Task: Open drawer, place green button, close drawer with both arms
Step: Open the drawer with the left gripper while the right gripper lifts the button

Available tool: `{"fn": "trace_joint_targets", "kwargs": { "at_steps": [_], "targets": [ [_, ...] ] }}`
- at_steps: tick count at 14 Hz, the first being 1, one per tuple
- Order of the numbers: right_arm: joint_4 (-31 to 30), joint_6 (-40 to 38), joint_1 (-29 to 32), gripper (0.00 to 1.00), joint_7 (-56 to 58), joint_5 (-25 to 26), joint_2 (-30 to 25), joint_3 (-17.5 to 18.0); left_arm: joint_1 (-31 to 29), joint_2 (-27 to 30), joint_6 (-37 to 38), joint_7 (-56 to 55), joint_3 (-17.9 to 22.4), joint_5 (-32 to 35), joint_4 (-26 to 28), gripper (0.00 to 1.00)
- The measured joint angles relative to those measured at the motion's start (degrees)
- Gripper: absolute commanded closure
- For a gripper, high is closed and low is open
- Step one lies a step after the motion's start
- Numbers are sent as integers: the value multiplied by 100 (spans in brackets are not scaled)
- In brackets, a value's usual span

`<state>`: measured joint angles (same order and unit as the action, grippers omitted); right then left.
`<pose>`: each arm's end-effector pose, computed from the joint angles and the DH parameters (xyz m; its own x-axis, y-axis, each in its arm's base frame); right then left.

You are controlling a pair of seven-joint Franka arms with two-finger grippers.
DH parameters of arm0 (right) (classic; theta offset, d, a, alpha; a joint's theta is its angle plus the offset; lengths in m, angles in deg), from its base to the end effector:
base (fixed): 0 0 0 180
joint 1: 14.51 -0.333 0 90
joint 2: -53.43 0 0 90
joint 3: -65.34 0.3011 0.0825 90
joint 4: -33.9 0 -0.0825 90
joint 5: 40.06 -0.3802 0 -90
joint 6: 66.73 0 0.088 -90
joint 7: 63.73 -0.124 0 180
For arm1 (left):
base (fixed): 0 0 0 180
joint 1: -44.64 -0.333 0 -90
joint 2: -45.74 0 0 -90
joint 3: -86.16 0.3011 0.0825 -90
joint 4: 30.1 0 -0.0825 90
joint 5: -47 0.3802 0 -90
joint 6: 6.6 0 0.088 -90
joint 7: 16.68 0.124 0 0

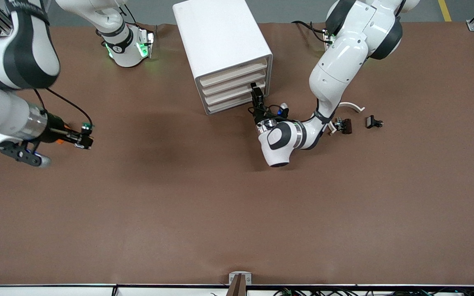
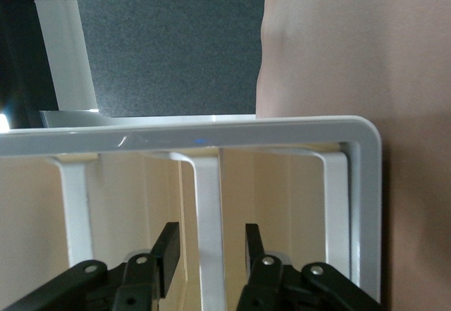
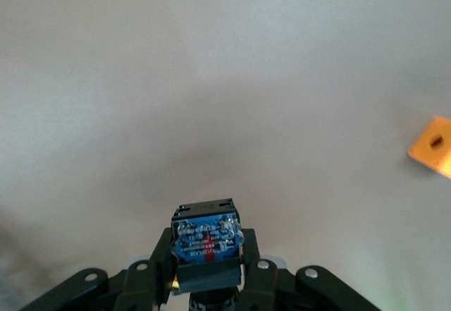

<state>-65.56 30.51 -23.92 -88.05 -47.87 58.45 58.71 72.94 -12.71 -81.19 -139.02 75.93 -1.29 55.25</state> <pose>0.5676 0.0445 0.4776 0.9096 -0.3813 -0.1653 -0.3950 -0.9168 -0.0587 0.3741 -0.4244 0.0872 -0.2396 0.9708 -0.0080 0.0586 0.0062 -0.9983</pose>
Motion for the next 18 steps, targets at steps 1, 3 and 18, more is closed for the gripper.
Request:
{"fn": "trace_joint_targets", "kwargs": {
  "at_steps": [1,3,18],
  "targets": [
    [-1,-170,-5,100,-219,0,-183,3,35,0,0,0,-1,0,36,62],
    [-13,-323,-77,100,-709,28,-392,6,94,0,0,0,-2,-1,69,71],
    [-22,760,-1732,100,-3624,581,96,88,80,1,31,-5,-15,-8,132,89]
  ]
}}
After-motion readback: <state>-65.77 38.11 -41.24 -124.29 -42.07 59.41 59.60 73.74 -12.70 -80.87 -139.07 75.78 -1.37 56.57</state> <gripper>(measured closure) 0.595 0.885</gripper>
